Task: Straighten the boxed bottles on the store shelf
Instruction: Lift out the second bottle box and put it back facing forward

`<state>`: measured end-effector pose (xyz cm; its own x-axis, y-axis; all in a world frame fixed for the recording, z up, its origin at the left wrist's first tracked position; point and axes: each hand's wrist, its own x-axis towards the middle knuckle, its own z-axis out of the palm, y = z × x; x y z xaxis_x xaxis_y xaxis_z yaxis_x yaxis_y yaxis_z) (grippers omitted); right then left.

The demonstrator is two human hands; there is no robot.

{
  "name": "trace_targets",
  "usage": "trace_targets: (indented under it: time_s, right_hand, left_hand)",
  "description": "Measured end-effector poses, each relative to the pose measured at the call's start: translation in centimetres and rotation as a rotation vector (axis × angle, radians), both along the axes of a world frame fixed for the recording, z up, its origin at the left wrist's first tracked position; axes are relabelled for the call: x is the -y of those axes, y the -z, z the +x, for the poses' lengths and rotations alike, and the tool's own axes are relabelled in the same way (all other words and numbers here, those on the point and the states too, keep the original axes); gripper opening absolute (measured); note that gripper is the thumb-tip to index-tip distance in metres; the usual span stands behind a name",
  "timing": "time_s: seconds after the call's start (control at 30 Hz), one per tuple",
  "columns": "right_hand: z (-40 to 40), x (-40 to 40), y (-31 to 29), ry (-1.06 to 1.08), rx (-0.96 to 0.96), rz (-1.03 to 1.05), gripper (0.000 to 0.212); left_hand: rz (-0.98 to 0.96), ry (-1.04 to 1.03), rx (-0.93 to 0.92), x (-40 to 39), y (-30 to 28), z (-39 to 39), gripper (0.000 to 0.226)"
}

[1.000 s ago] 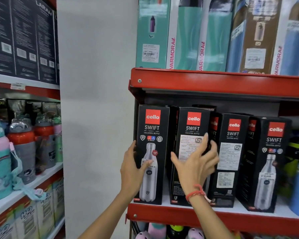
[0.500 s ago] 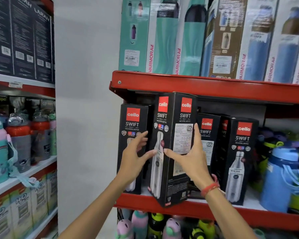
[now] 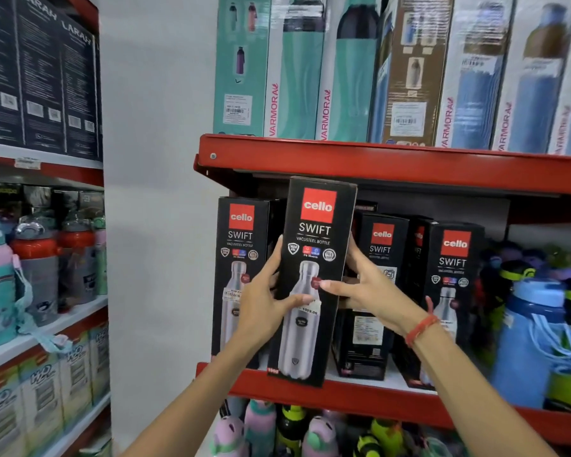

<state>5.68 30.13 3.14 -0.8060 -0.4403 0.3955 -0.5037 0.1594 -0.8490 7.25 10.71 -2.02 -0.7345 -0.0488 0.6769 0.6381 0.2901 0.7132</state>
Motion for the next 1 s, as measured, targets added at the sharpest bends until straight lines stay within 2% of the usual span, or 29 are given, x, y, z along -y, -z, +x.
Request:
trace_targets:
  time_s: [0.33,0.6,0.67,0.77,0.8,0.83,0.87,0.93,1.0]
  right_hand:
    - [-4.9,2.6,2.2,0.143,-0.043,0.083,0.098]
    - [-6.4,3.0,3.4,0.189,-0.138,0.099,0.094]
    - [-5.9,3.2,3.9,0.319,-0.219,0.049,0.080]
    - [-4.2,3.0,5.0,0.797,-0.569,-0.117,0.047]
    - [-3.9,2.7,5.4,0.953,-0.651,-0.136,0.049]
    - [-3.8,2.4,5.8,1.085,-0.650,-0.123,0.060]
    - [-4.0,2.1,6.2,1.172,-0.566,-0.085,0.080]
    - [-4.3,1.7,6.8,1.176,-0.263,0.019,0.118]
    - [-4.2,1.3,7.1,1.057,-0.080,0.076,0.129]
  left_hand:
    - [-0.036,-0.146,0.062,-0.5,2.3,-5.3,0.109]
    - [-0.069,-0.188,0.085,-1.1,2.7,-5.5,0.104]
    - [-0.066,-0.209,0.091,-1.1,2.8,-5.3,0.102]
    - [-0.062,-0.269,0.130,-1.7,3.0,-4.9,0.097]
    - [-0.063,-0.290,0.136,-2.0,3.0,-4.7,0.095]
    - [-0.072,-0.319,0.134,-2.3,2.9,-4.4,0.092]
    - [-0.084,-0.346,0.123,-2.5,2.9,-4.1,0.090]
    - [-0.110,-0.377,0.098,-3.0,2.8,-3.3,0.085]
    - [-0.148,-0.406,0.061,-3.4,2.5,-2.5,0.082]
